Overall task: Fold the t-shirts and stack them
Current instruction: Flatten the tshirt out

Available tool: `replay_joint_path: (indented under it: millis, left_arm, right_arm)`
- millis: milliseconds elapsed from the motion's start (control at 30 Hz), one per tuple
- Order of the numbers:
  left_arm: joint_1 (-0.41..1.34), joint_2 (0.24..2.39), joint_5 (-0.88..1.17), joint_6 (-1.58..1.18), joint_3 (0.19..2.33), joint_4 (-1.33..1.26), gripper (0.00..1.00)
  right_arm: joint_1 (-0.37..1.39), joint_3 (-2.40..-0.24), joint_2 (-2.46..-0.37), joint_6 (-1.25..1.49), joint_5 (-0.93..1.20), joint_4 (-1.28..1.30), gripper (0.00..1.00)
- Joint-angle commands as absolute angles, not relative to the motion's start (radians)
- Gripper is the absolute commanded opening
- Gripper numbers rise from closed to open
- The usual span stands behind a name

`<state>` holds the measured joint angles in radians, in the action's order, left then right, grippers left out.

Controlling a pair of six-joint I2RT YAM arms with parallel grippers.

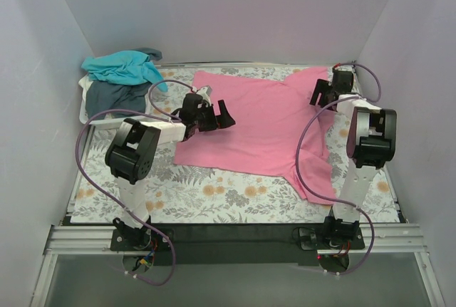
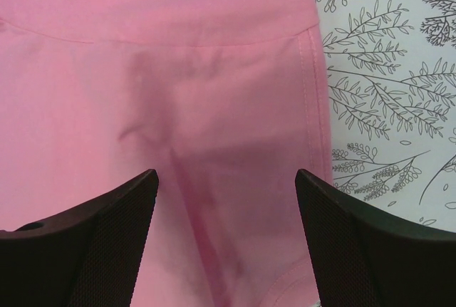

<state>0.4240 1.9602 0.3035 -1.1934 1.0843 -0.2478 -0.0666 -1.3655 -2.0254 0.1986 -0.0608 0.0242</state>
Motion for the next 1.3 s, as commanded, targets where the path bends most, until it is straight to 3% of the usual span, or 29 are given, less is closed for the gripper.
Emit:
replay_joint_path:
  millis: [0, 300, 667, 900, 1100, 1267]
  left_arm:
    - [0.411, 1.980, 0.298, -1.180, 1.104, -0.210, 0.98]
    - [0.400, 2.013, 0.302, -1.169, 1.137, -0.184, 0.98]
    - [0.374, 2.072, 0.337, -1.160, 1.195, -0.167, 0.98]
    - [0.368, 2.097, 0.343, -1.152, 1.224, -0.164, 0.98]
    - [0.365, 2.134, 0.380, -1.144, 1.281, -0.176, 0.98]
    - [0.367, 2.077, 0.394, -1.123, 1.264, -0.208, 0.98]
  right_arm:
    - [-0.074, -1.459, -2.071, 0.175, -0.051, 0.089, 0.71]
    - [-0.080, -1.638, -2.227, 0.170, -0.061, 0.176, 0.72]
    - [-0.089, -2.163, -2.516, 0.161, -0.008, 0.390, 0.73]
    - [-0.091, -2.259, -2.585, 0.140, -0.008, 0.390, 0.73]
    - [-0.092, -2.390, -2.632, 0.106, 0.127, 0.356, 0.76]
    - [-0.091, -2.185, -2.464, 0.078, 0.210, 0.203, 0.76]
